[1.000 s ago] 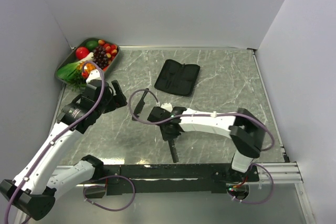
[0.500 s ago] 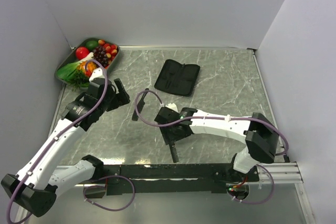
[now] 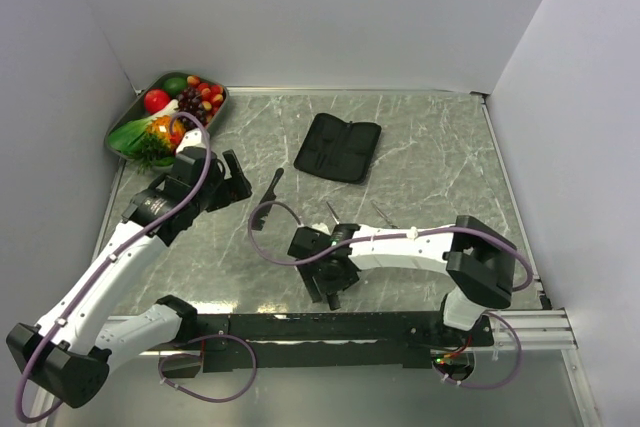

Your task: Sort the hair-cutting tools

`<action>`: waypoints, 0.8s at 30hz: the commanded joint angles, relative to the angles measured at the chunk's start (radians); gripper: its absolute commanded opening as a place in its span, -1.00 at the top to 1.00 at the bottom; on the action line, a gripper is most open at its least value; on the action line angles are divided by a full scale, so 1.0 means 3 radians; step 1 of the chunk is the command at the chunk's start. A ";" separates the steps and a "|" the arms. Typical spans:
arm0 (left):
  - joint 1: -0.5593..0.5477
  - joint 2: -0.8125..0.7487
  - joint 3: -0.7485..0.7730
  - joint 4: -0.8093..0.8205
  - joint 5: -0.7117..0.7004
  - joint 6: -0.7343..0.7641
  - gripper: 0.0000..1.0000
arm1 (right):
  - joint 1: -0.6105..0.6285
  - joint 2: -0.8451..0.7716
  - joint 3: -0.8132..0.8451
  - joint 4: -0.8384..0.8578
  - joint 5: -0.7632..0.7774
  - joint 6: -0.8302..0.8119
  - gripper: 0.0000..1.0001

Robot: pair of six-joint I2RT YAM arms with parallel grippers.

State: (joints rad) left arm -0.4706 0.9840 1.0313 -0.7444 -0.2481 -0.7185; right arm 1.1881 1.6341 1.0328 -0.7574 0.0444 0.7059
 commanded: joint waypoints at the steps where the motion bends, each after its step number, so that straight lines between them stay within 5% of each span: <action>1: 0.0009 0.0003 -0.0027 0.0088 0.0086 0.0079 -0.94 | 0.0074 0.0111 0.0004 0.0086 -0.0066 0.0270 -0.50; 14: 0.0009 0.0003 -0.0002 0.0053 0.0127 0.0232 -0.93 | 0.0084 0.0311 -0.0007 0.0055 0.0097 0.0699 -0.38; 24: 0.0009 0.0038 -0.0017 0.0063 0.0193 0.0278 -0.94 | 0.0161 0.0275 -0.0247 0.0096 0.0067 0.0960 -0.11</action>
State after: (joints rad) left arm -0.4706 0.9878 1.0195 -0.7448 -0.2066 -0.6590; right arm 1.2114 1.7073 1.0138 -0.7368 0.0719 0.9234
